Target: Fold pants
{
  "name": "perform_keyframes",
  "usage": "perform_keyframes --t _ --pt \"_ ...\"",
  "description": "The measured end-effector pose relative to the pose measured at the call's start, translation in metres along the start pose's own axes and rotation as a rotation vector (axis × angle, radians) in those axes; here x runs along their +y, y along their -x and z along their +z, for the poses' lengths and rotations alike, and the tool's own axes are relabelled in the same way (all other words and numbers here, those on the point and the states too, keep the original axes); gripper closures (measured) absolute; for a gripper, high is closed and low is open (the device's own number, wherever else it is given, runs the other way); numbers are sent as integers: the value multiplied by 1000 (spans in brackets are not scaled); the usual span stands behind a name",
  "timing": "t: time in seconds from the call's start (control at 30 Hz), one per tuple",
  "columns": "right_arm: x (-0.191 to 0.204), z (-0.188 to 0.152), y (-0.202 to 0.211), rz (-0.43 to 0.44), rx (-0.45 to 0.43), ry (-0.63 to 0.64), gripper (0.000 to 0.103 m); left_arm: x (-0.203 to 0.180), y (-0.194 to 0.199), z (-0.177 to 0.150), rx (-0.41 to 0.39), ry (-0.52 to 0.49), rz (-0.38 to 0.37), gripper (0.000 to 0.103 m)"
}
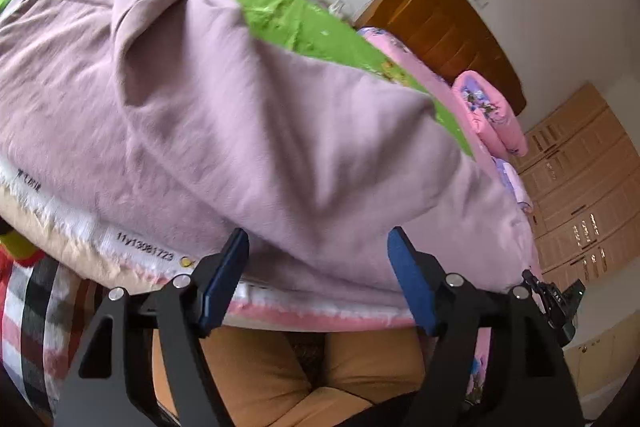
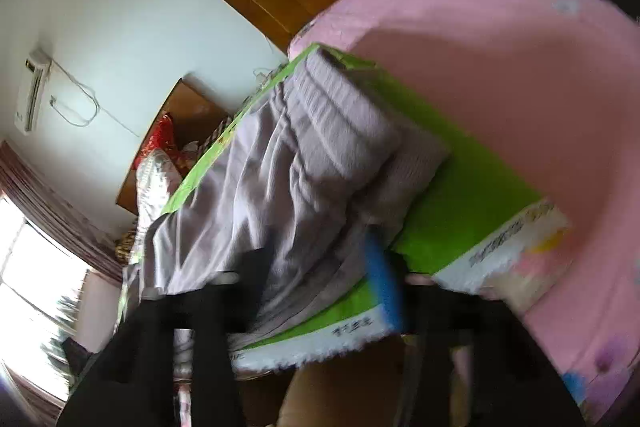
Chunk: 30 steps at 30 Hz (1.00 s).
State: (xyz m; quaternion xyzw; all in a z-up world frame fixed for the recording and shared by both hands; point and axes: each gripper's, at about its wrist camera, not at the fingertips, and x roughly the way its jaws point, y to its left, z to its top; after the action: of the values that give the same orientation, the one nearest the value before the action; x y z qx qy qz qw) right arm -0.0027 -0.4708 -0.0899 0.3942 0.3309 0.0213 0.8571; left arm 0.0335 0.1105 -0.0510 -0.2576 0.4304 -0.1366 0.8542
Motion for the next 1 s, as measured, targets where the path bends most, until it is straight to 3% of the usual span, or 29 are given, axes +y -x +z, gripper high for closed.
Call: perform_keyframes --t 0.07,0.13,0.2,0.27,0.3,0.33,0.37,0.53,0.7,0.77,0.8,0.83,0.87,0.9,0.93,1.0 --pt "5 -6 -5 52 43 2 42 0 -6 0 17 40 -59 33" --pt "18 -13 -11 56 64 64 43 -5 -11 -1 23 45 -65 36" --pt "30 -18 -15 40 59 113 46 -12 -17 -1 24 28 -54 54" --pt "32 -19 -20 28 55 120 58 -18 -25 -3 38 19 -51 86" --pt "31 -18 -20 17 44 116 72 -19 -25 -4 36 16 -52 89" --pt "31 -18 -19 13 38 115 77 -21 -25 -5 30 11 -53 93" --pt "30 -18 -16 16 31 117 82 -26 -20 -6 15 -5 -46 94" --pt "42 -17 14 39 -27 159 89 -31 10 -10 -27 -51 -54 95" --pt "29 -23 3 -28 18 140 89 -12 -17 -22 73 -26 -10 94" --pt "22 -26 -6 -64 52 129 87 -8 -23 -23 84 -18 -17 91" --pt "21 -27 -5 -69 47 125 75 -7 -22 -21 91 -11 -23 89" --pt "22 -26 -1 -74 46 126 57 -6 -19 -19 91 -5 -23 72" --pt "25 -22 6 -95 32 135 51 -7 -10 -16 61 -2 4 39" --pt "28 -20 15 -105 6 151 42 -8 0 -14 18 -7 40 27" --pt "32 -16 22 -112 -27 174 41 -13 11 -12 -40 -18 83 20" --pt "46 -8 37 -141 -103 252 41 -40 35 -8 -163 -117 114 20"
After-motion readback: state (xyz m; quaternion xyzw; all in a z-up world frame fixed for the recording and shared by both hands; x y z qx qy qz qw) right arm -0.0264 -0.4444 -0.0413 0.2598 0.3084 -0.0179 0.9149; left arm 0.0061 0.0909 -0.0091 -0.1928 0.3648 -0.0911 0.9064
